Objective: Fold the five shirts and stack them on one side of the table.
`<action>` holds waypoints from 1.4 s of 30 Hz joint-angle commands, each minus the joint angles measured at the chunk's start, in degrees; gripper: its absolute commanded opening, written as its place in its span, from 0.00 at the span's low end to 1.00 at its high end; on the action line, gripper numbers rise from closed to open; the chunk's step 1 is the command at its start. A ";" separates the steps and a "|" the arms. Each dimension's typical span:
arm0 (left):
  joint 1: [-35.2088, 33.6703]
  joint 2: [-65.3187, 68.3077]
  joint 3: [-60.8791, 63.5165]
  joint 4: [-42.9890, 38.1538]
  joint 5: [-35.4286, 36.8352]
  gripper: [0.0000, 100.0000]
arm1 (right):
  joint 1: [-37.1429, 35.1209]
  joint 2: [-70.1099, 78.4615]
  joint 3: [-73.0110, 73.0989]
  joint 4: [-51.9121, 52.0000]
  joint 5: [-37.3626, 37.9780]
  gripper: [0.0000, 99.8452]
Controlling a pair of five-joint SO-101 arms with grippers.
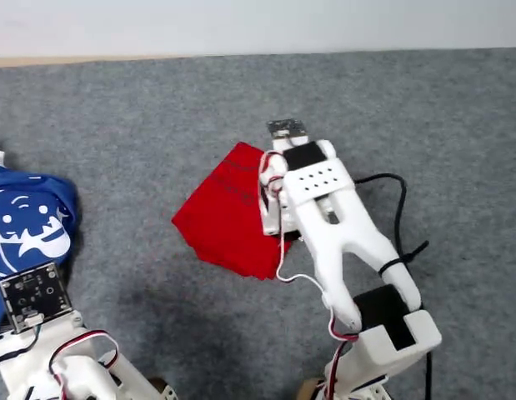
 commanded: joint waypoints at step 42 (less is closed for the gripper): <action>-0.09 -0.18 -0.22 -1.05 -0.44 0.00 | -1.10 9.80 9.23 -29.41 -8.00 0.26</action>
